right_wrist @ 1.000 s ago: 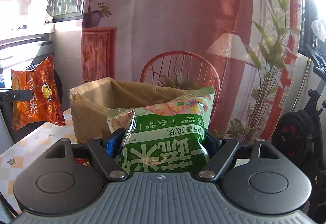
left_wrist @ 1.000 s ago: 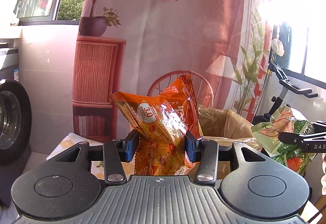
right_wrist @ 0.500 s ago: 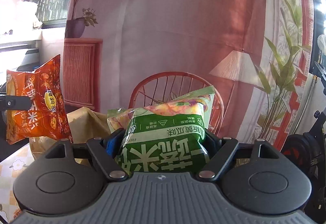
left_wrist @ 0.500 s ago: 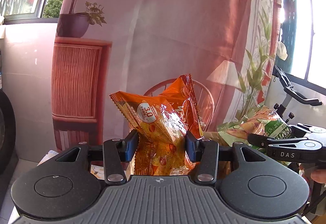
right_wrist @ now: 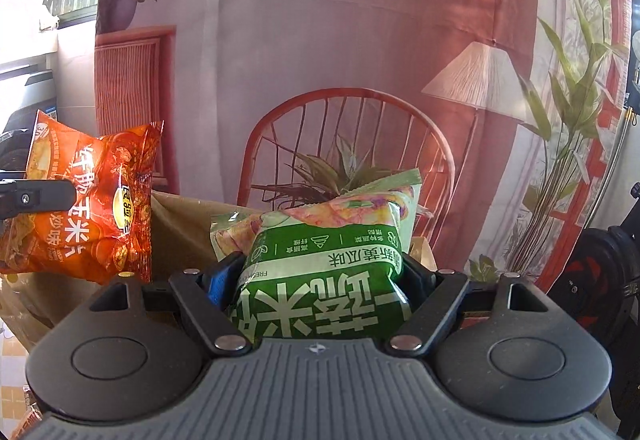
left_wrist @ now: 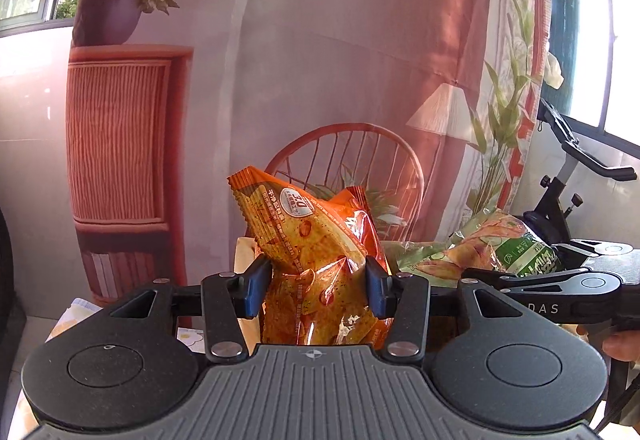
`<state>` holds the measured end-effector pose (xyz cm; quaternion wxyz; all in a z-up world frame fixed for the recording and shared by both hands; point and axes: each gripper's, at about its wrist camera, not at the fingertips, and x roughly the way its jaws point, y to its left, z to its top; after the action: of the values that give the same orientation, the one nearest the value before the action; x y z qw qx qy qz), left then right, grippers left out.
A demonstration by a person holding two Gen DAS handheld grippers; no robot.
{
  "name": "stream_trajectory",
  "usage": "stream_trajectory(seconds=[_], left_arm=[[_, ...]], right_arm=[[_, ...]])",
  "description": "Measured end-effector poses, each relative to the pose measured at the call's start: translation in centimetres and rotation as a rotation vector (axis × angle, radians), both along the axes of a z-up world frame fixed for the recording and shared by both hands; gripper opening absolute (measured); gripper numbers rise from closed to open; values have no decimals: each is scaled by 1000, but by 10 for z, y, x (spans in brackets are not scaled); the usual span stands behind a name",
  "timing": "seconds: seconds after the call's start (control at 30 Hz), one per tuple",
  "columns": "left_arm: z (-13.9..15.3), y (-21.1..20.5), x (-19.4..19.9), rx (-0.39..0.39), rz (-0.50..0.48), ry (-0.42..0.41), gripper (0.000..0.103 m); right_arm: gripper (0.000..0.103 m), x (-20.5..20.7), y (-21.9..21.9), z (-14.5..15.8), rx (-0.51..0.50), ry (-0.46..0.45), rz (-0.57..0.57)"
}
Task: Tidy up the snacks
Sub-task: 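Lift both bags over the box and open both grippers to drop them inside, then withdraw both open grippers from the box back toward the snack pile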
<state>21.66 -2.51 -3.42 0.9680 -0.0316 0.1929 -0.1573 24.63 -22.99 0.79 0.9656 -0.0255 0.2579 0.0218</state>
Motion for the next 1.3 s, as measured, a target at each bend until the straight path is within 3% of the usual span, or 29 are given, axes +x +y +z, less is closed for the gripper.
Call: stream_trajectory(seconds=[0.1,0.23,0.37,0.77,1.07,1.3], left_arm=[[-4,-1,8,-8,-2,28,55],[-4,6,11,-36,32,56,72],[7,14,-1,-41,42,31,80],[20,42,-60,22,85,24,81],[0,76,-106,56,148,64,80],[-27,79,-131,65,154,89,80]], right_arm=[[82,3,1,-4,-1,19,0],[85,5,1,-4,2,41,0],[90,-4,-3,4,32,32,-20],[91,-70,-3,23,127,-19,37],[91,-127,14,-2,185,-11,60],[91,-159,32,-29,178,26,69]])
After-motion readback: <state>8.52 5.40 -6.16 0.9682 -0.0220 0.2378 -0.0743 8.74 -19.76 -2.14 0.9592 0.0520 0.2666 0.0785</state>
